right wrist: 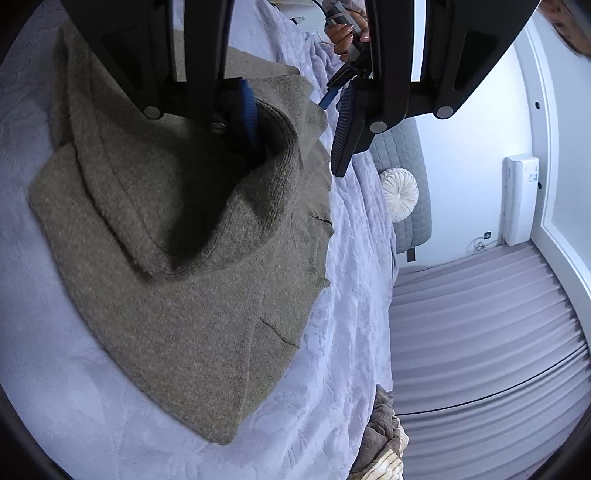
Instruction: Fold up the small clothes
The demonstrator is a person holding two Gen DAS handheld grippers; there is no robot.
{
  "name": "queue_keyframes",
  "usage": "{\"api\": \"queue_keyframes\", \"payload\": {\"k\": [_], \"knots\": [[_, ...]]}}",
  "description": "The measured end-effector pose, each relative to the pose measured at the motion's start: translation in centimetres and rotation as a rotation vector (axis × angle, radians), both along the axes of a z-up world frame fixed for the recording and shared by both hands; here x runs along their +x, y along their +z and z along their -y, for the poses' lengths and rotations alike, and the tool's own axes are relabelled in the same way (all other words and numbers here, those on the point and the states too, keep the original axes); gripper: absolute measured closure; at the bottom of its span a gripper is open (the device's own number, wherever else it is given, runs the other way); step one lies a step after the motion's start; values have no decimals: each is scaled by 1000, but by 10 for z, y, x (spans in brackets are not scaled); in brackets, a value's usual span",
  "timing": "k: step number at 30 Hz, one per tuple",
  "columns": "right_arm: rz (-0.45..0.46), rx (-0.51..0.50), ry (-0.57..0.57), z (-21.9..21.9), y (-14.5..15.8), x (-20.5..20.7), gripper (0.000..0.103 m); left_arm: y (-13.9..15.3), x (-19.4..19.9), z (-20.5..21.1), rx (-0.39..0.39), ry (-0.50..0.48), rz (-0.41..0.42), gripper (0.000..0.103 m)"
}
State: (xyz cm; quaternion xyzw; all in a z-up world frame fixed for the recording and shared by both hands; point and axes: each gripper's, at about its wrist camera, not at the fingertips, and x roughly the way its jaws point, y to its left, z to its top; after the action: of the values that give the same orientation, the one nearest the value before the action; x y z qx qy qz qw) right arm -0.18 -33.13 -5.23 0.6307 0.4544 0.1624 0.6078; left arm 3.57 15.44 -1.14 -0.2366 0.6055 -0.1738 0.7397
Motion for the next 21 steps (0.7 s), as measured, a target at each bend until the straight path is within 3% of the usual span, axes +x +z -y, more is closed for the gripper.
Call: {"api": "queue_keyframes", "payload": {"k": [4, 6, 9, 15, 17, 19, 21], "knots": [[13, 29, 71, -14, 2, -1, 62, -20, -5, 37, -92, -166, -79, 37], [21, 42, 105, -23, 3, 6, 62, -26, 3, 52, -109, -174, -79, 37], [48, 17, 78, -23, 10, 29, 62, -22, 26, 62, -90, -112, -25, 37], [121, -96, -112, 14, 33, 76, 57, 39, 76, 41, 79, 114, 231, 37], [120, -135, -121, 19, 42, 77, 57, 55, 78, 34, 96, 120, 265, 33], [104, -235, -81, 17, 51, 73, 57, 63, 72, 31, 149, 91, 290, 26], [73, -343, -29, 14, 54, 66, 56, 61, 61, 27, 207, 57, 292, 26]]}}
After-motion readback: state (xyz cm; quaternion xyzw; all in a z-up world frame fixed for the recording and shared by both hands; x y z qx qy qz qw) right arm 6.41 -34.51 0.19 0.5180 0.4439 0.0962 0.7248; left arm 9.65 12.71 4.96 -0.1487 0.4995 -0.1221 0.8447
